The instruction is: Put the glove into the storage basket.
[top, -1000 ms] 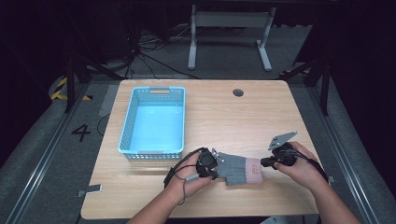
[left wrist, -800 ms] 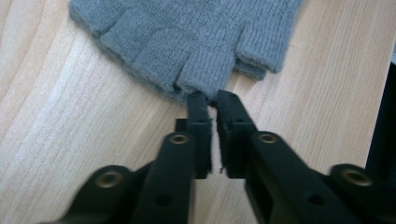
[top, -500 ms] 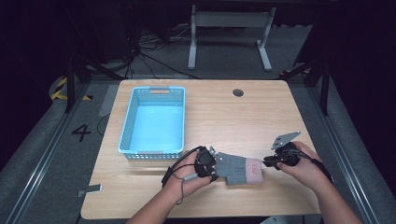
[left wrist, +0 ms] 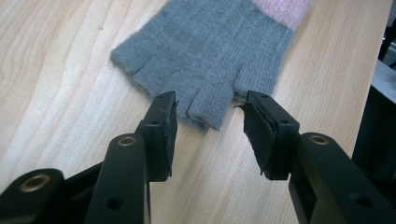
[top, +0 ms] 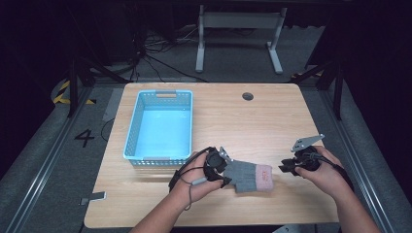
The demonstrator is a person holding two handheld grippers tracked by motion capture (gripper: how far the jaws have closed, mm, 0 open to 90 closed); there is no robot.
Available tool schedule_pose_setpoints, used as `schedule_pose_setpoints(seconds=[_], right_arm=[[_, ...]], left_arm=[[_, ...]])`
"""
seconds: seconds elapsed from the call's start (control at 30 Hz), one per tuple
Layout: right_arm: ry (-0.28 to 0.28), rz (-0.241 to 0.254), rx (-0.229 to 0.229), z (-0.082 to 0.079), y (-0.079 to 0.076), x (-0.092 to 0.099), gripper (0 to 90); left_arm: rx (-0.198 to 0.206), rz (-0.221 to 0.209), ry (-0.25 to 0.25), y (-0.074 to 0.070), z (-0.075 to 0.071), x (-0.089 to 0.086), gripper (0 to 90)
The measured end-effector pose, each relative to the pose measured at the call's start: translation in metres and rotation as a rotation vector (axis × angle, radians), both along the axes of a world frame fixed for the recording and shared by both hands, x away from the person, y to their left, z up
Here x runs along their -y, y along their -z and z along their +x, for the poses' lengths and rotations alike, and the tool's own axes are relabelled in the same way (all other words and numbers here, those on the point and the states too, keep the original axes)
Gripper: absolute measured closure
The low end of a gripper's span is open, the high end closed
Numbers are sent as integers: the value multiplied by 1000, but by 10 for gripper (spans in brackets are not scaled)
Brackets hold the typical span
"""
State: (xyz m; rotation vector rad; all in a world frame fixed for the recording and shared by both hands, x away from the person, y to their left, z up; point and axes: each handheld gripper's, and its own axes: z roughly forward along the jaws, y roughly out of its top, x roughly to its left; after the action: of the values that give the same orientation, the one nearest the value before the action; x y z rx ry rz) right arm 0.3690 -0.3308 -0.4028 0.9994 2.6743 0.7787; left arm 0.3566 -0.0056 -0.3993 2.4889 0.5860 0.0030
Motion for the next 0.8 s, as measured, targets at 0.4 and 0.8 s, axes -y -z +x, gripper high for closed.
schedule_pose_setpoints(seconds=[0.4, 0.8], right_arm=[[57, 39, -5, -5, -3, 18, 683], [65, 45, -19, -14, 2, 22, 666]], left_arm=[[23, -55, 75, -5, 7, 26, 424], [43, -19, 132, 7, 19, 49, 243]])
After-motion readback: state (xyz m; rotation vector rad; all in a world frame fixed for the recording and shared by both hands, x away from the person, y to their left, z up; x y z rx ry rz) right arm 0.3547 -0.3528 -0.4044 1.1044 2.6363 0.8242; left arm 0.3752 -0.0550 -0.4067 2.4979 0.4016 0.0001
